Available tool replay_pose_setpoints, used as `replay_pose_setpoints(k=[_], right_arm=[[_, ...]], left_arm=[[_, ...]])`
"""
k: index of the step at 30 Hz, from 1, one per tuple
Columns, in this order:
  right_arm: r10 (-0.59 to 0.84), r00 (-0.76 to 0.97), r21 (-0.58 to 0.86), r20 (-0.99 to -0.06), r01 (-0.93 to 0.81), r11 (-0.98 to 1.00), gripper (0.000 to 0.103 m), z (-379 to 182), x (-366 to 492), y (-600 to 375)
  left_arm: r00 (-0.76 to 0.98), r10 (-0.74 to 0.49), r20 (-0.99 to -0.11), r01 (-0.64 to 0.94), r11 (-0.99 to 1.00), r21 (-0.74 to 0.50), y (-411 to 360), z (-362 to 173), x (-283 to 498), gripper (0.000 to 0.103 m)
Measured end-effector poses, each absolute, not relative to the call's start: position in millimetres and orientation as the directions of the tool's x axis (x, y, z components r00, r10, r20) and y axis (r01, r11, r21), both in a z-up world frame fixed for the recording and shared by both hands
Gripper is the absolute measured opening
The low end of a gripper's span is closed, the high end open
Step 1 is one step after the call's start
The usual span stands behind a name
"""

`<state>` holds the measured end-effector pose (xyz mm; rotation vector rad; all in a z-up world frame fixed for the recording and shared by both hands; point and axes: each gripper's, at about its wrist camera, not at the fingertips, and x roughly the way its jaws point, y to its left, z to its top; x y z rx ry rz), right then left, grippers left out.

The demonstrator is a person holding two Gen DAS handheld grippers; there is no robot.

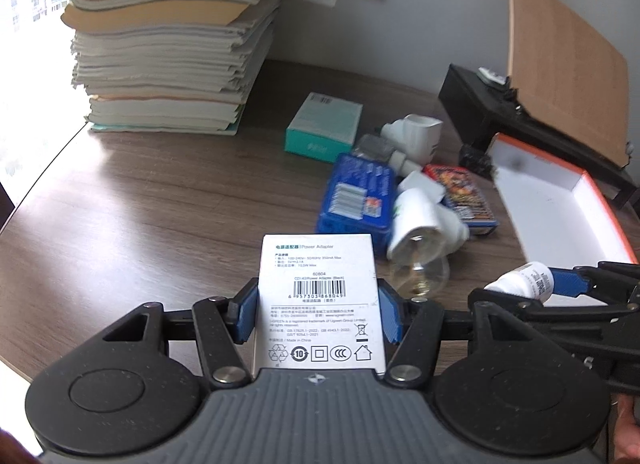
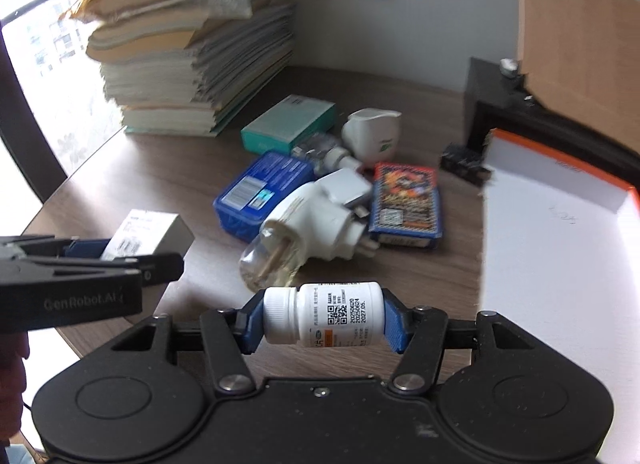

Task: Organize rigid objects
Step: 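Carry the adapter box and pill bottle with both tools over the white box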

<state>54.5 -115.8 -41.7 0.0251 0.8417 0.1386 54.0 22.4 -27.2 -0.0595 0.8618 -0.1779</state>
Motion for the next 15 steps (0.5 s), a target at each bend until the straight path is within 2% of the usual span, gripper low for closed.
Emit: replay_pose_setpoints(k=[15], right_arm=[[0.005, 0.681, 0.078, -0.732, 0.077, 0.994, 0.069, 1.4, 17.8, -206.1]], left_arm=[[0.632, -0.265, -0.728, 0.240, 0.961, -0.141, -52.5, -3.2, 31.1, 0.060]])
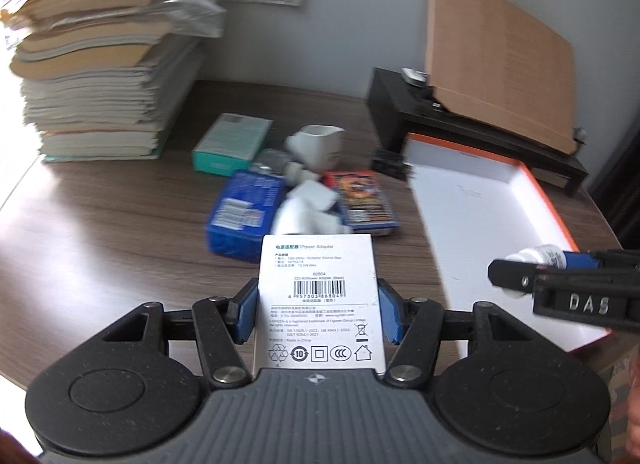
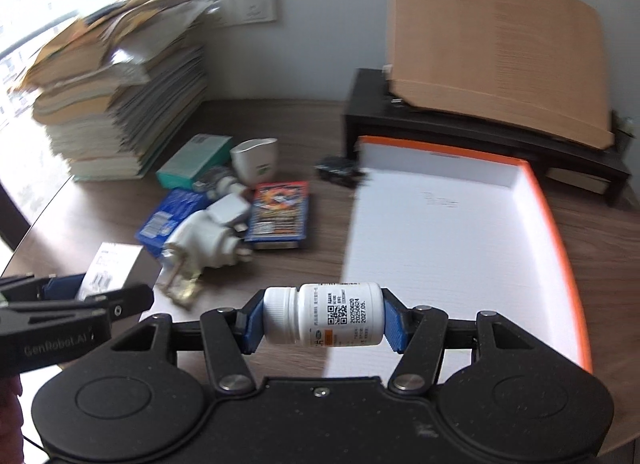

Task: Organize rigid objects
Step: 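Carry the adapter box and pill bottle with both tools over the white box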

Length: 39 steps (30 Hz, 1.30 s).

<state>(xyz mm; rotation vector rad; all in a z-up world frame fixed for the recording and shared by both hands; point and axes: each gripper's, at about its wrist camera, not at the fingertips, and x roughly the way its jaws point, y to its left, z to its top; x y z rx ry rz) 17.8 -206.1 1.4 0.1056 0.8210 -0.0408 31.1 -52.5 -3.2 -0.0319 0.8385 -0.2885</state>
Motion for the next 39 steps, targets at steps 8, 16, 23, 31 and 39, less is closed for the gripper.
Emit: replay_pose_setpoints(k=[8, 16, 23, 31, 39], right_arm=[[-0.088, 0.670, 0.054, -0.737, 0.188, 0.981, 0.069, 3.8, 6.5, -260.2], [-0.175, 0.663, 0.004, -0.728, 0.259, 0.966, 0.069, 5.2, 8.5, -304.5], [-0.243, 0.652, -0.050, -0.718, 0.300, 0.953, 0.070, 3.5, 25.3, -337.3], [-0.240, 0.647, -0.051, -0.724, 0.296, 0.954, 0.070, -4.4, 51.4, -367.8], [-0.218, 0.644, -0.050, -0.733, 0.268, 0.962, 0.069, -13.6, 74.3, -382.7]], left_arm=[[0.606, -0.316, -0.730, 0.315, 0.938, -0.145, -102.4, -4.5, 30.0, 0.060], [0.599, -0.358, -0.717, 0.381, 0.914, -0.138, -153.3, -0.8, 40.5, 0.060], [0.600, -0.380, -0.704, 0.416, 0.900, -0.132, -195.3, 2.0, 57.8, 0.060], [0.596, -0.374, -0.710, 0.411, 0.902, -0.130, -227.8, -5.3, 80.9, 0.060], [0.593, -0.356, -0.722, 0.381, 0.914, -0.137, -237.8, -13.3, 98.6, 0.060]])
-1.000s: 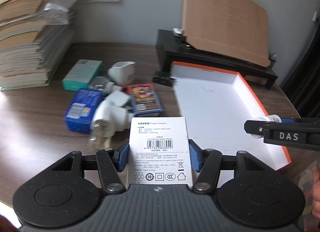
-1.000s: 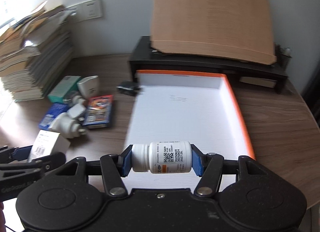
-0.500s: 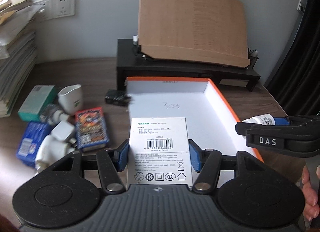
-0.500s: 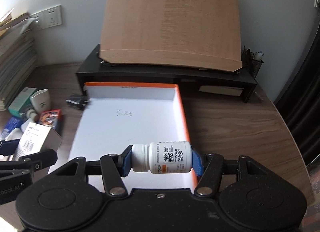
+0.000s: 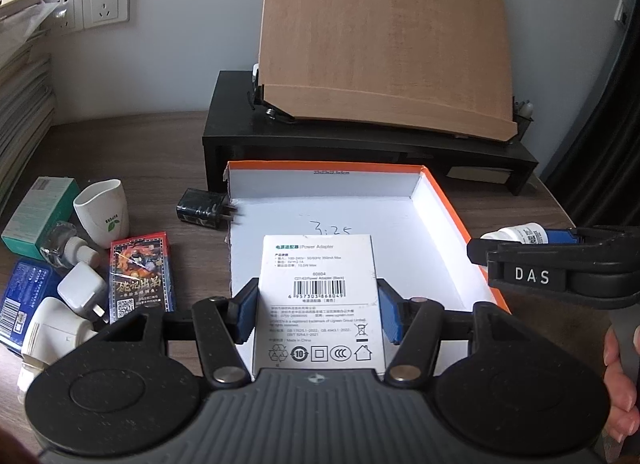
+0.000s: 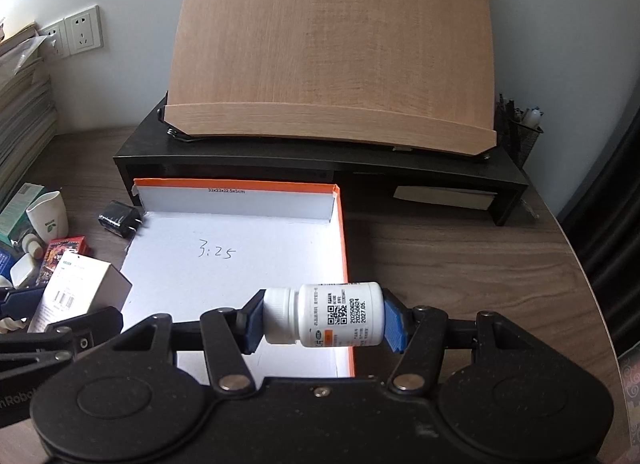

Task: Organize rigid objects
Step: 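Carry the adapter box and pill bottle with both tools over the white box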

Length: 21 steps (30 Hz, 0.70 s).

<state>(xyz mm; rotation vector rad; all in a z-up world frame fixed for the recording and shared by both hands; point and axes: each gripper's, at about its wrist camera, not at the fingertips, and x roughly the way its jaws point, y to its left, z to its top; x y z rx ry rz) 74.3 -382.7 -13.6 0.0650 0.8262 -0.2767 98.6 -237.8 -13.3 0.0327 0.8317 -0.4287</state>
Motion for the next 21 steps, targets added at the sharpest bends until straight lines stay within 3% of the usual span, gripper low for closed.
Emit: replay_pose_setpoints(k=[8, 21], right_arm=[[-0.141, 0.664, 0.012, -0.735, 0.220, 0.975, 0.070, -21.4, 100.5, -389.0], [-0.139, 0.670, 0.003, -0.730, 0.206, 0.979, 0.070, -12.5, 130.2, -387.4]], left_arm=[[0.602, -0.327, -0.729, 0.347, 0.929, -0.130, -242.2, -20.6, 116.1, 0.060], [0.626, -0.310, -0.716, 0.327, 0.938, -0.120, -249.9, -16.2, 132.5, 0.060]])
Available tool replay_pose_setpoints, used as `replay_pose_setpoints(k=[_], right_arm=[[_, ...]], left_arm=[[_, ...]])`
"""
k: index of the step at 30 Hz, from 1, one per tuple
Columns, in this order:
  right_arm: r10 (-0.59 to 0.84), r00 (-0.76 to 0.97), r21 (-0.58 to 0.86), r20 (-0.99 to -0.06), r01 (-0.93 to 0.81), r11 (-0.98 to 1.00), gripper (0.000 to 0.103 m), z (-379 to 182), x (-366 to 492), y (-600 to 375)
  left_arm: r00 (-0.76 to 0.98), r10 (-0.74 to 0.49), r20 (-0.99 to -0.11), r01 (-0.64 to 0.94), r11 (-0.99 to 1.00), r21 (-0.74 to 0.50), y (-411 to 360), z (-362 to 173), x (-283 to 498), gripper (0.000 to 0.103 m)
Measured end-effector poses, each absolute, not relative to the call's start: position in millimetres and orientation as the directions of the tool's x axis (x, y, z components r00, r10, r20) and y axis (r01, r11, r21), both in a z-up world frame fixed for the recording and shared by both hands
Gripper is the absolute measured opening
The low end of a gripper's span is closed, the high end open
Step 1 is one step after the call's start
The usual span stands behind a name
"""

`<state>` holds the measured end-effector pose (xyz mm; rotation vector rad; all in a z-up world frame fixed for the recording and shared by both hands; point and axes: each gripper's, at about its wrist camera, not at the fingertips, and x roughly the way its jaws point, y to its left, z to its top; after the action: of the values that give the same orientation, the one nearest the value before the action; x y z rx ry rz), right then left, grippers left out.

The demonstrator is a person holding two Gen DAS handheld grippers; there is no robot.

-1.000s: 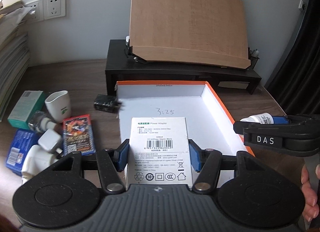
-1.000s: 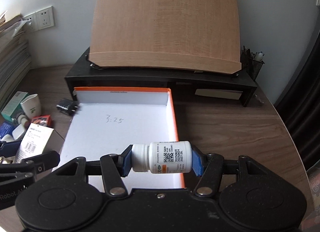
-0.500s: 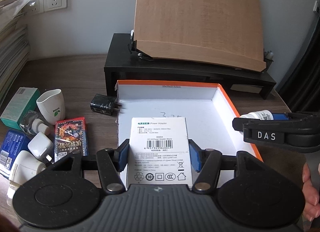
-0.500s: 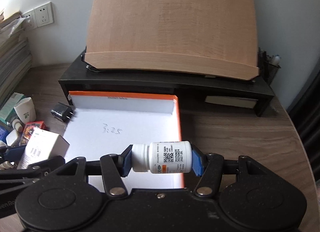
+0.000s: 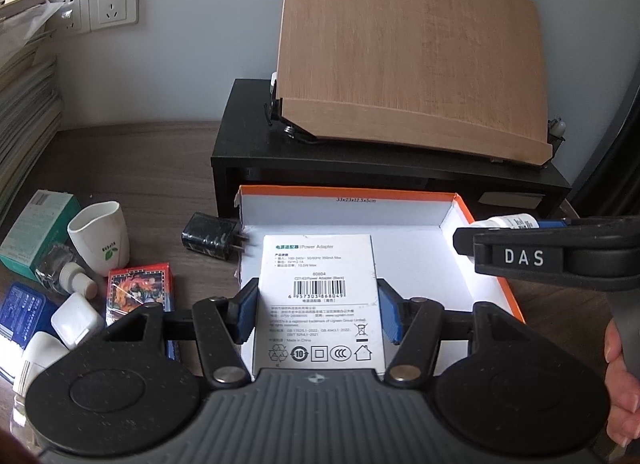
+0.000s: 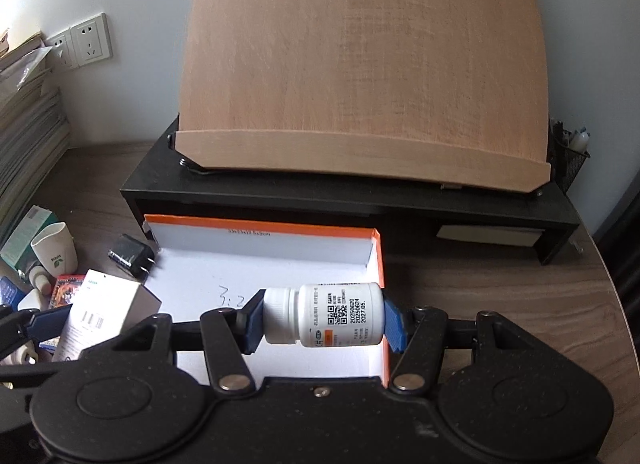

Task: Organize rigid objects
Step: 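Carry the adapter box and pill bottle with both tools over the white box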

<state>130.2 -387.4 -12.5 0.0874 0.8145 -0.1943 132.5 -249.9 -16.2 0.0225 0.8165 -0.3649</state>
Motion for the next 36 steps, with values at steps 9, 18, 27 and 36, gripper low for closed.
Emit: replay_pose_setpoints(k=[9, 18, 27, 36], right_arm=[[-0.142, 0.676, 0.002, -0.723, 0.208, 0.978, 0.070, -11.2, 138.7, -388.7], [-0.143, 0.677, 0.001, -0.722, 0.207, 0.978, 0.070, -11.0, 143.0, -387.6], [-0.145, 0.673, -0.002, -0.726, 0.209, 0.978, 0.070, -13.7, 146.7, -386.9], [-0.140, 0.670, 0.002, -0.729, 0.206, 0.979, 0.070, -15.0, 151.5, -386.1]], left_arm=[[0.628, -0.310, -0.714, 0.331, 0.937, -0.115, -252.5, -16.7, 135.8, 0.060], [0.628, -0.314, -0.712, 0.336, 0.935, -0.116, -253.4, -16.9, 137.9, 0.060], [0.626, -0.314, -0.714, 0.336, 0.935, -0.115, -254.8, -18.4, 140.4, 0.060], [0.624, -0.314, -0.716, 0.337, 0.934, -0.116, -255.6, -20.7, 142.9, 0.060]])
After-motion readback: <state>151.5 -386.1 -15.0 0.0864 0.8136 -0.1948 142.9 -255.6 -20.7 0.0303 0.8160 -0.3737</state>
